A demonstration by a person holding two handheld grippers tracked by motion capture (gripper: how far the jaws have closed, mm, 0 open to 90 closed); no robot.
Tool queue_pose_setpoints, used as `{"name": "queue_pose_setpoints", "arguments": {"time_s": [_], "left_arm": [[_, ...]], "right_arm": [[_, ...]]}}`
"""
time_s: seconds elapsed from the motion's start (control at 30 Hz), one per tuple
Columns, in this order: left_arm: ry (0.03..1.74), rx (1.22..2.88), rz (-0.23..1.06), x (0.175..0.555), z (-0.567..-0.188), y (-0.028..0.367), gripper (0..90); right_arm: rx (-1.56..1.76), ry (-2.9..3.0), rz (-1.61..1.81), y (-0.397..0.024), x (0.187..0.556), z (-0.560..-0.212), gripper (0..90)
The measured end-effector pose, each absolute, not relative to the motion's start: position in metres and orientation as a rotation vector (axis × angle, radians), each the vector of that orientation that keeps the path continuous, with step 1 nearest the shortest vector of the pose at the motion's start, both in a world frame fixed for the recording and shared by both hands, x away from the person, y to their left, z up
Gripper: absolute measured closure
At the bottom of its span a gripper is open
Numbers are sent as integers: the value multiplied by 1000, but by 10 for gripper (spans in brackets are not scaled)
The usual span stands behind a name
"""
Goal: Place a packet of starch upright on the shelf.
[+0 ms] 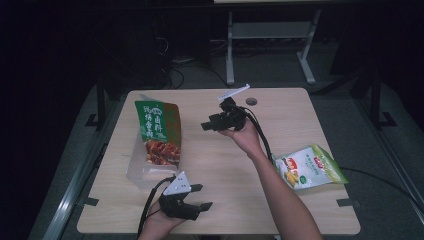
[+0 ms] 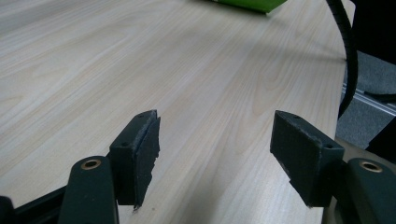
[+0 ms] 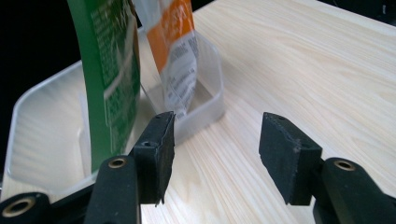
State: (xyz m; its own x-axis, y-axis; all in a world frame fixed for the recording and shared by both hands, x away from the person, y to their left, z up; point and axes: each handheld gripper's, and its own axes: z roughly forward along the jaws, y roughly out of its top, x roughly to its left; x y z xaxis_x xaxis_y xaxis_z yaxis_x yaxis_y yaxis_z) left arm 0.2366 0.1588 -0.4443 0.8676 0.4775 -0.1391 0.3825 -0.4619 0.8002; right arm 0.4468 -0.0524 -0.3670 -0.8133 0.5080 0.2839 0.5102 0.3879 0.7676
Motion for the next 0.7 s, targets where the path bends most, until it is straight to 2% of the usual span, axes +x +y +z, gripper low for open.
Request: {"name": "queue_pose_setpoints", "arguments": {"time_s": [0.7], "left_arm": [[628, 2110, 144, 238, -444, 160, 316]], "right_arm": [[-1062, -2643, -1403, -103, 421, -364, 365]]}}
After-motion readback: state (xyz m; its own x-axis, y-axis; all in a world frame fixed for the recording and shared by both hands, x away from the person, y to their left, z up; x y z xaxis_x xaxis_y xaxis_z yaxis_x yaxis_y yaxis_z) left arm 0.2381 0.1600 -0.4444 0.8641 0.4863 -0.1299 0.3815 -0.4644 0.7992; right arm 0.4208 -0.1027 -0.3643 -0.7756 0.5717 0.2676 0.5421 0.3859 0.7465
